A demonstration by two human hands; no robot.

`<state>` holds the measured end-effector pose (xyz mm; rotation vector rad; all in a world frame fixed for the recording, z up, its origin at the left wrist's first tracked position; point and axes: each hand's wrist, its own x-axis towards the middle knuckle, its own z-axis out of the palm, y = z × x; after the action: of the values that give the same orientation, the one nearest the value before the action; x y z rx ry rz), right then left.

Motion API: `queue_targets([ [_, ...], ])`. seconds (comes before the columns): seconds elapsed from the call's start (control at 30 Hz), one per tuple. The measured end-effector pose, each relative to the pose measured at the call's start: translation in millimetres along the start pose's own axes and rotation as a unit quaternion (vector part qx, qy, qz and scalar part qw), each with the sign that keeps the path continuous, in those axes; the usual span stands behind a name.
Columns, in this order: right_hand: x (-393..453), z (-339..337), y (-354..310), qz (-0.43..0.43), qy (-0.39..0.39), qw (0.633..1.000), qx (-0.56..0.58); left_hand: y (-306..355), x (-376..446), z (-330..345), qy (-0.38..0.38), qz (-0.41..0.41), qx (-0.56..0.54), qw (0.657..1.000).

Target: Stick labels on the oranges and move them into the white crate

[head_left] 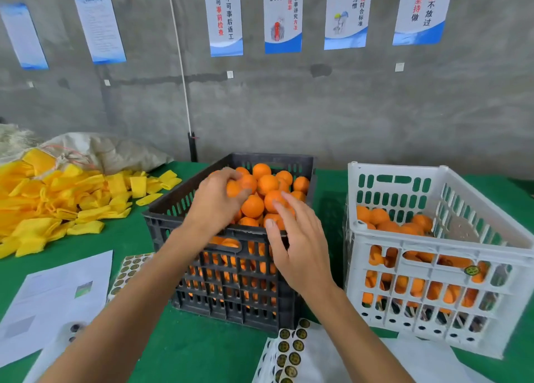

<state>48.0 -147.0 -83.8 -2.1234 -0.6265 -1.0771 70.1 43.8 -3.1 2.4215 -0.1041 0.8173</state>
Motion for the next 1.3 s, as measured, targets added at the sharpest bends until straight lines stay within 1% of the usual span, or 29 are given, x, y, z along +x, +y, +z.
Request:
queue_targets([
  [0.03,-3.3,-0.4,-0.5,-0.007,-0.014,1.0,-0.014,13.4,-16.3,6.0,0.032,0.041,-0.082,0.995],
  [0.1,-16.1,-1.1,-2.1,-0.025,-0.02,0.999,-0.031,33.0,-47.5,19.4,0.048,0.11,-0.199,0.973],
  [0.17,-36.3,-4.7,-6.2,-0.034,-0.011,0.999,-0.014,43.0,-74.9,32.1,0.098,0.16,-0.243,0.952],
  [0.23,-52.7,-10.1,-9.5,-0.04,0.005,0.999,0.028,43.5,-93.3,41.9,0.142,0.167,-0.277,0.935],
  [0.3,-72.1,-16.1,-9.4,-0.036,-0.005,0.997,0.062,40.2,-118.1,55.2,0.138,0.152,-0.301,0.931],
  [0.33,-80.2,-18.7,-7.6,-0.029,-0.013,0.996,0.081,37.5,-129.0,60.3,0.124,0.158,-0.311,0.929],
  [0.4,-101.2,-25.0,-1.7,0.008,-0.061,0.993,0.1,26.5,-154.5,73.8,0.074,0.17,-0.321,0.929],
  [0.43,-113.7,-28.1,2.5,0.018,-0.089,0.992,0.09,18.6,-167.8,80.4,0.039,0.16,-0.317,0.934],
  [0.47,-127.9,-31.5,8.6,0.02,-0.113,0.991,0.064,9.2,-181.3,87.4,-0.002,0.133,-0.31,0.941],
  [0.53,-156.5,-37.7,25.1,0.01,-0.186,0.982,0.008,-8.9,-210.3,99.8,-0.087,0.036,-0.307,0.947],
  [0.57,-167.5,-39.8,32.5,0.026,-0.241,0.97,0.001,-16.8,-222.1,104.2,-0.118,-0.016,-0.321,0.94],
  [0.6,-175.4,-41.1,37.1,0.064,-0.29,0.955,0.003,-23.8,-231.1,108.1,-0.13,-0.062,-0.337,0.93],
  [0.63,-181.0,-41.1,40.5,0.109,-0.334,0.936,0.016,-29.2,-237.4,111.7,-0.124,-0.101,-0.347,0.924],
  [0.67,-186.3,-40.3,44.9,0.146,-0.367,0.918,0.034,-33.4,-241.1,114.5,-0.109,-0.128,-0.353,0.92],
  [0.7,-190.7,-39.5,49.0,0.165,-0.387,0.905,0.053,-36.3,-242.8,116.9,-0.094,-0.145,-0.361,0.916],
  [0.77,-193.1,-39.0,52.2,0.172,-0.424,0.886,0.073,-38.8,-243.4,119.8,-0.086,-0.167,-0.375,0.908],
  [0.83,-193.7,-37.9,51.1,0.152,-0.45,0.878,0.055,-39.8,-244.3,120.1,-0.102,-0.174,-0.372,0.906],
  [0.9,-196.9,-37.0,50.5,0.155,-0.452,0.878,0.023,-39.2,-246.5,118.7,-0.121,-0.164,-0.377,0.904],
  [1.0,-200.8,-36.3,48.5,0.17,-0.432,0.885,-0.005,-35.7,-249.6,120.1,-0.136,-0.147,-0.383,0.902],
  [1.17,-203.5,-35.7,48.3,0.214,-0.403,0.889,0.04,-28.7,-253.8,121.3,-0.173,-0.126,-0.379,0.9],
  [1.3,-201.9,-33.6,46.8,0.22,-0.385,0.895,0.055,-28.5,-257.7,119.7,-0.175,-0.1,-0.386,0.9],
])
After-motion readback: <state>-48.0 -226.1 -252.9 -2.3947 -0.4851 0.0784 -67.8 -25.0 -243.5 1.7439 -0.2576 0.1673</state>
